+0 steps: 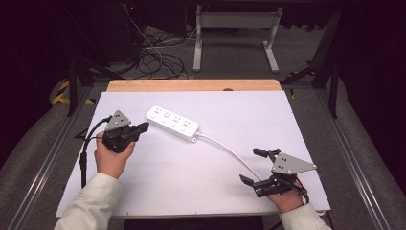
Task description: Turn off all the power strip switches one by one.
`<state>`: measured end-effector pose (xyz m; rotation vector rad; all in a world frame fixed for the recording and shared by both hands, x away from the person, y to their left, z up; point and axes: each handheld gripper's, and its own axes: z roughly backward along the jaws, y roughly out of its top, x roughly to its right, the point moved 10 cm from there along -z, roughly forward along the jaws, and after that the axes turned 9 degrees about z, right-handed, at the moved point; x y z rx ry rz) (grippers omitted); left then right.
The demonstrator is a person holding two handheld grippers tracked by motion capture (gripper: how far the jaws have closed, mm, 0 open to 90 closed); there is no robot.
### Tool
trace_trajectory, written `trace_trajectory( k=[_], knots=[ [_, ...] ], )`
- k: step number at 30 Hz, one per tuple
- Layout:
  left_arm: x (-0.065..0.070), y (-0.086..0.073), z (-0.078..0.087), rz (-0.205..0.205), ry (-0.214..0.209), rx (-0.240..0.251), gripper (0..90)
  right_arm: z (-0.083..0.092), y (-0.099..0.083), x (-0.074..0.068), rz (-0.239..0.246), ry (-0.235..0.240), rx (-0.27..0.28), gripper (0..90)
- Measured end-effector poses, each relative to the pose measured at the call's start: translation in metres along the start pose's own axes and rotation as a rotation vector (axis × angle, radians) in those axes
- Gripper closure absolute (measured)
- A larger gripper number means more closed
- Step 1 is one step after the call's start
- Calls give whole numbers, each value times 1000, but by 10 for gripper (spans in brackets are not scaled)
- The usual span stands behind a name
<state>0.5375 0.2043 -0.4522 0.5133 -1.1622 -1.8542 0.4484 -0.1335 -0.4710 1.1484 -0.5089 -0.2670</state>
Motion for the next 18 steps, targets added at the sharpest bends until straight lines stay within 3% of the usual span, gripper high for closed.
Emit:
trace_trajectory(
  k=[3, 5, 6, 16, 18],
  knots=[
    [0, 2, -5, 5, -8, 3, 900, 0, 0, 0, 0, 1, 1, 74],
    [-1, 4, -9, -12, 2, 1, 900, 0, 0, 0, 0, 3, 1, 74],
    [-3, 2, -14, 3, 20, -40, 900, 0, 0, -1, 2, 5, 1, 74],
    [-6, 6, -29, -17, 22, -70, 900, -1, 0, -2, 8, 13, 3, 74],
    [-8, 6, -32, 23, 10, -77, 900, -1, 0, -2, 10, 14, 4, 74]
  ],
)
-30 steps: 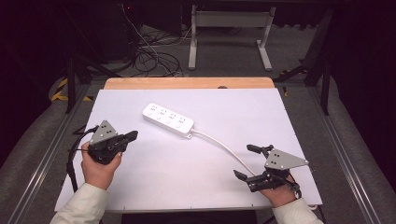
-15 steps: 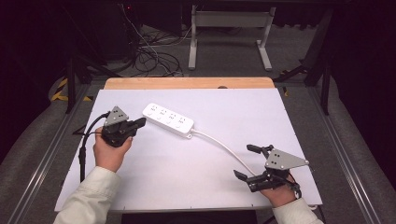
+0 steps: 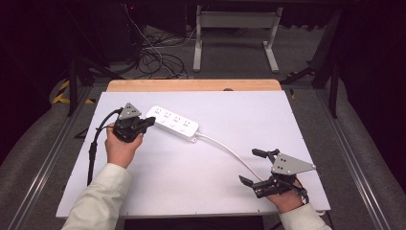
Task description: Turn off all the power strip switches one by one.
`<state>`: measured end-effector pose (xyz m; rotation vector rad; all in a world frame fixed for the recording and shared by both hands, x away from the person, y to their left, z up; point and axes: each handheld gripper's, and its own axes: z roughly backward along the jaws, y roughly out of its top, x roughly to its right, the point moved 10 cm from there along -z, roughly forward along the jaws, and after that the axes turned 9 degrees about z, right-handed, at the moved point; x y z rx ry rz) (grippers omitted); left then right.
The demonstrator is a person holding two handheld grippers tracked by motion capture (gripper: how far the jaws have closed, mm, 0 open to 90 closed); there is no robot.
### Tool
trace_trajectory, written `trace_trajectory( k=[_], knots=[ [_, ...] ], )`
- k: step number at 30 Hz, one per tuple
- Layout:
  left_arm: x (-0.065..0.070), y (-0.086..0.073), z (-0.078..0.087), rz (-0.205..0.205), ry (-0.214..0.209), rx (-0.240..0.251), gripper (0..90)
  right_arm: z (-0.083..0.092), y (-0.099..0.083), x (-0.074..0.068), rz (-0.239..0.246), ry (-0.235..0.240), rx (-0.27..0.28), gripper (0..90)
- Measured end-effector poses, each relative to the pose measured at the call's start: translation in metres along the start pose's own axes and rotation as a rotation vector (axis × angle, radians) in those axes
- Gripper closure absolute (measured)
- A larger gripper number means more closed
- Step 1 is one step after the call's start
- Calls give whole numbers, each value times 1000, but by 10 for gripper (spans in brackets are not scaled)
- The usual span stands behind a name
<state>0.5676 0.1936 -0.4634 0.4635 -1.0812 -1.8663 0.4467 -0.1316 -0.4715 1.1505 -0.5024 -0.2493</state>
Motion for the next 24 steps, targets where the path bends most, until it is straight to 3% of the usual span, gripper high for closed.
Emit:
trace_trajectory(
  k=[5, 15, 20, 24],
  knots=[
    [-2, 1, -3, 8, -12, 5, 900, 1, 1, 0, 2, 1, 6, 74],
    [-16, 2, -18, -20, 41, -32, 900, 0, 2, -1, 3, 5, 12, 74],
    [-23, 7, -27, -6, 46, -40, 900, 0, 2, -2, 8, 10, 13, 74],
    [-34, 9, -34, 2, 74, -49, 900, 0, 2, -2, 6, 12, 14, 74]
  ],
)
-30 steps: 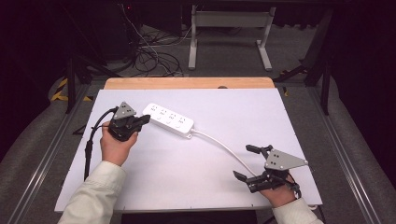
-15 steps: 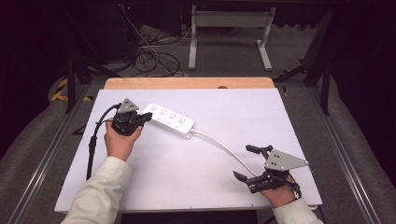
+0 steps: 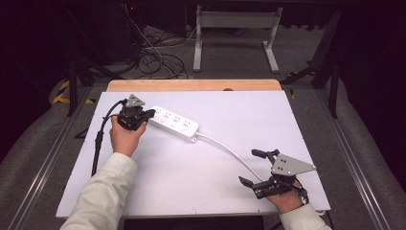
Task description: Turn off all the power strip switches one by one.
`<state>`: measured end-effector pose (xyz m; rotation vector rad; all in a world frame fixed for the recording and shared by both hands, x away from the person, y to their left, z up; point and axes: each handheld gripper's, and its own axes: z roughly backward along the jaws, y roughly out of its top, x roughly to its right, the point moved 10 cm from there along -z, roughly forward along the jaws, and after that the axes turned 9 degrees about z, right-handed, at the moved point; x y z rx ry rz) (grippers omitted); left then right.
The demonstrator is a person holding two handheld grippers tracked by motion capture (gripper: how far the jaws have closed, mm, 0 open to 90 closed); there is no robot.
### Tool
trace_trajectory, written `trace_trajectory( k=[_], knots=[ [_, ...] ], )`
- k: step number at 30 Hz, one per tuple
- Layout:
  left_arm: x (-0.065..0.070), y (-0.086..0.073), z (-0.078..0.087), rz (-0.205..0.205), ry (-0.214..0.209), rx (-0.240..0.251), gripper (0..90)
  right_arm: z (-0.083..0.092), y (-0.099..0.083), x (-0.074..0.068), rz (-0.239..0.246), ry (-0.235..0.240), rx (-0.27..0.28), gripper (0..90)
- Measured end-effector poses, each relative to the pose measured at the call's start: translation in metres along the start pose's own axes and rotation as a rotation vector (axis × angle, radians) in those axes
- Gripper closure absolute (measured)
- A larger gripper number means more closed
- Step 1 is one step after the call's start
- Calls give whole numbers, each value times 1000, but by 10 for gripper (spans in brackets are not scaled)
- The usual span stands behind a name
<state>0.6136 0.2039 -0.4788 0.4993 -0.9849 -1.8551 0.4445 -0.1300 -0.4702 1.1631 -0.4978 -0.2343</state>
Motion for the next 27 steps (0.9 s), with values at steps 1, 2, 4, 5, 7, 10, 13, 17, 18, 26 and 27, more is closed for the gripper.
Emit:
trace_trajectory(
  k=[1, 2, 4, 5, 7, 10, 13, 17, 18, 26, 27],
  knots=[
    [-3, -1, -4, 21, -1, -9, 900, 0, 0, 0, 0, 1, 0, 74],
    [-5, -1, -6, 26, 3, -12, 900, 0, 0, 0, 1, 1, 0, 74],
    [-9, -2, -10, 25, 14, -17, 900, 0, 0, 0, 1, 2, 1, 74],
    [-9, -2, -10, 25, 14, -17, 900, 0, 0, 0, 0, 1, 3, 74],
    [-15, -2, -15, 31, 22, -21, 900, 0, 0, 0, 1, 2, 4, 74],
    [-18, -4, -19, 34, 20, -22, 900, 0, 1, 0, 3, 3, 5, 74],
    [-22, -6, -23, 42, 22, -32, 900, 0, 0, 0, -1, 3, 5, 74],
    [-24, -9, -28, 62, 20, -39, 900, 0, 0, 0, 1, 5, 4, 74],
    [-25, -10, -30, 59, 19, -43, 900, 0, 0, 0, 1, 6, 4, 74],
    [-29, -17, -40, 68, 34, -72, 900, 0, 0, 0, -2, 6, 3, 74],
    [-29, -17, -40, 68, 34, -72, 900, 0, 0, 0, -2, 6, 4, 74]
  ],
)
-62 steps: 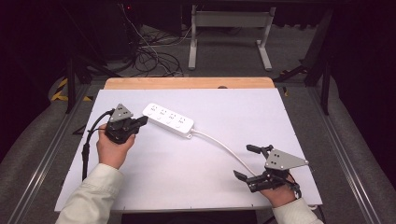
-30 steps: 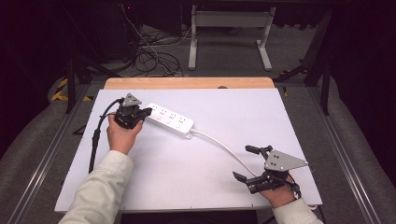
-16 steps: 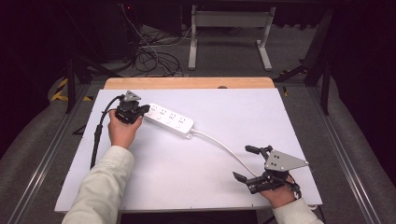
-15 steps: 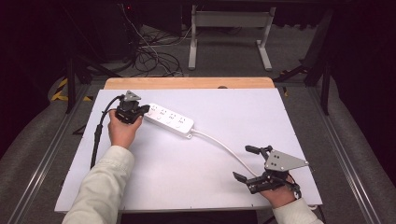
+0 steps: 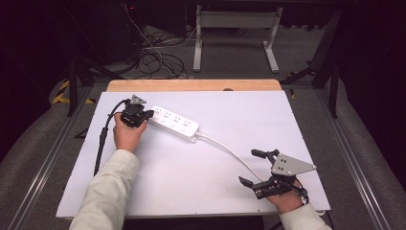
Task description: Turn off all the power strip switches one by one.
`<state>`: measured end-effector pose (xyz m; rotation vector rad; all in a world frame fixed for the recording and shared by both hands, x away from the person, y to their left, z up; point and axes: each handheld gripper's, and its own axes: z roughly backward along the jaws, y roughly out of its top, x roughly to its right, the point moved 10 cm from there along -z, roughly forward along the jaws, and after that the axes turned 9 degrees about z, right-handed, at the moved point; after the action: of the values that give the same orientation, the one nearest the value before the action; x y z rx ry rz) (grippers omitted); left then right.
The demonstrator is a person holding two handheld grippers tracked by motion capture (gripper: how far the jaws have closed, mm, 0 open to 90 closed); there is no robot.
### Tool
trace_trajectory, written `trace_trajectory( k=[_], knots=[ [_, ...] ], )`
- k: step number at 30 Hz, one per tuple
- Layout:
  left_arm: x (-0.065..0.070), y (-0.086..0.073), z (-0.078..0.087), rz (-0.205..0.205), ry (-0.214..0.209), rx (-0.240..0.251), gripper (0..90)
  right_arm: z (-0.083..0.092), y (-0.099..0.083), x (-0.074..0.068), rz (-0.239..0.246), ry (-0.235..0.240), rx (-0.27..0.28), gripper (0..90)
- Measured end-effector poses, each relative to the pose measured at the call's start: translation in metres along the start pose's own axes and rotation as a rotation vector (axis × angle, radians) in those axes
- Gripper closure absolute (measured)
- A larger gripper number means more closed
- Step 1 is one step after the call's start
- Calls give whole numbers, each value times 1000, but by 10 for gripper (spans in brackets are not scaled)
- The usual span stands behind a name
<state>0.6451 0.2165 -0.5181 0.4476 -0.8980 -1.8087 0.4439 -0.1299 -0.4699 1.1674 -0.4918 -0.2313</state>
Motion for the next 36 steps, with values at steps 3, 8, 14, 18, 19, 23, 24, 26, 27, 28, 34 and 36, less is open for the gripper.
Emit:
trace_trajectory(
  k=[3, 8, 14, 18, 19, 23, 24, 26, 27, 28, 34, 36],
  knots=[
    [0, 1, -2, 5, -5, 4, 900, 0, 0, 0, 0, 0, -2, 74],
    [0, 1, -4, 2, 2, -2, 900, 0, 0, 0, -1, 2, -2, 74],
    [-2, -2, -8, 2, 14, -16, 900, 0, 0, 0, 0, 3, -2, 74],
    [0, -2, -11, -4, 16, -9, 900, 0, 0, 0, 0, 3, -3, 74],
    [1, -3, -11, -8, 16, -12, 900, 0, 0, 0, 0, 3, -3, 74],
    [2, -3, -13, -30, 31, -15, 900, 0, 0, -1, 1, 5, -3, 74],
    [3, -4, -13, -25, 30, -22, 900, 0, 0, -1, 1, 5, -3, 74],
    [3, -3, -14, -20, 29, -17, 900, 0, 0, 0, 3, 6, -1, 74],
    [2, -3, -14, -15, 27, -15, 900, 0, 0, 0, 2, 6, -2, 74],
    [3, -3, -14, -11, 29, -16, 900, 0, 0, -1, 2, 7, -2, 74],
    [3, -3, -15, -12, 41, -12, 900, 0, 0, -1, 5, 10, 3, 74],
    [3, -3, -15, -12, 41, -12, 900, 0, 0, -1, 5, 10, 2, 74]
  ],
)
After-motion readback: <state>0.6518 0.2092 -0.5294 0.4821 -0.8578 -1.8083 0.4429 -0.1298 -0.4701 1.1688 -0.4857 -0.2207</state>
